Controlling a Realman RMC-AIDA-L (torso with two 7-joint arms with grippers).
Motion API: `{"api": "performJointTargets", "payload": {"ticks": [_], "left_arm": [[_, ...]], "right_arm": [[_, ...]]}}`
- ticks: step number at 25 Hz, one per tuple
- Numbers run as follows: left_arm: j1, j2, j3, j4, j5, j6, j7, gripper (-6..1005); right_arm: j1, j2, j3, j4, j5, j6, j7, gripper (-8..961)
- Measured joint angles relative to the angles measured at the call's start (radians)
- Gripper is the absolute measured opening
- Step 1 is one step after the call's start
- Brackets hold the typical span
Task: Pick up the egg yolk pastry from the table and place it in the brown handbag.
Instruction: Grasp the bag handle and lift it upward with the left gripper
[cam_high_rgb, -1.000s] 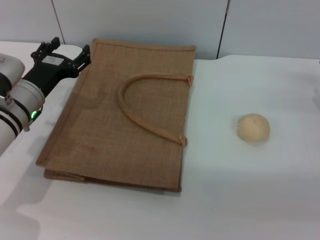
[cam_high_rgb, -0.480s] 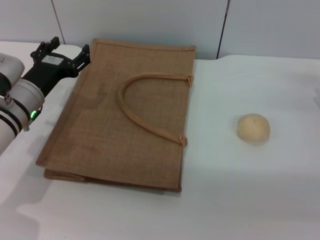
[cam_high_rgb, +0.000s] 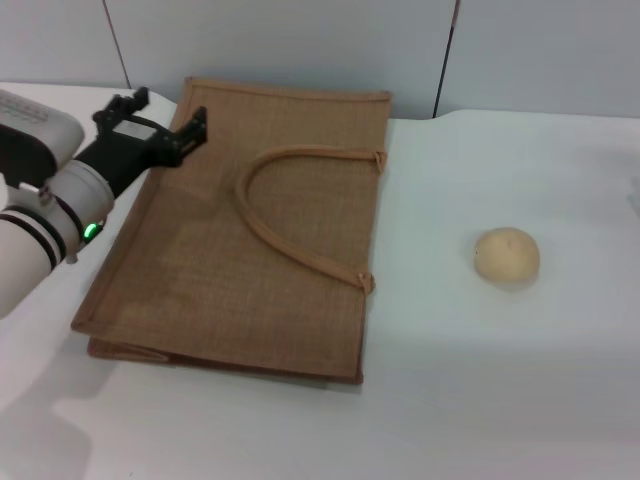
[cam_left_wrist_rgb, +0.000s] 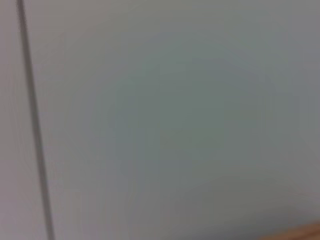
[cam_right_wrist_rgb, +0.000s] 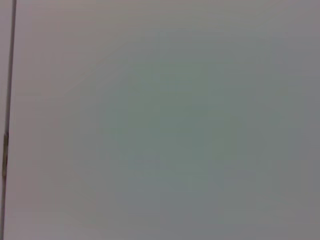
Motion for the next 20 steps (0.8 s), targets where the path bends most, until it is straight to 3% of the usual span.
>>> {"api": "performJointTargets", "payload": {"ticks": [9,20], "left_arm": [[-0.030,0.009,0.140,0.009,0.020,0.056,-0.091,842],[-0.048,0.021,0.147,0.019,0.134,0.091,-0.223,843]], "right_arm": [[-0.008,-0.002,0.000,0.000,-0.004,0.005,-0.001,821],[-0.009,-0.002,-0.003,0.000,-0.008,0.029,-0.003,821]]}}
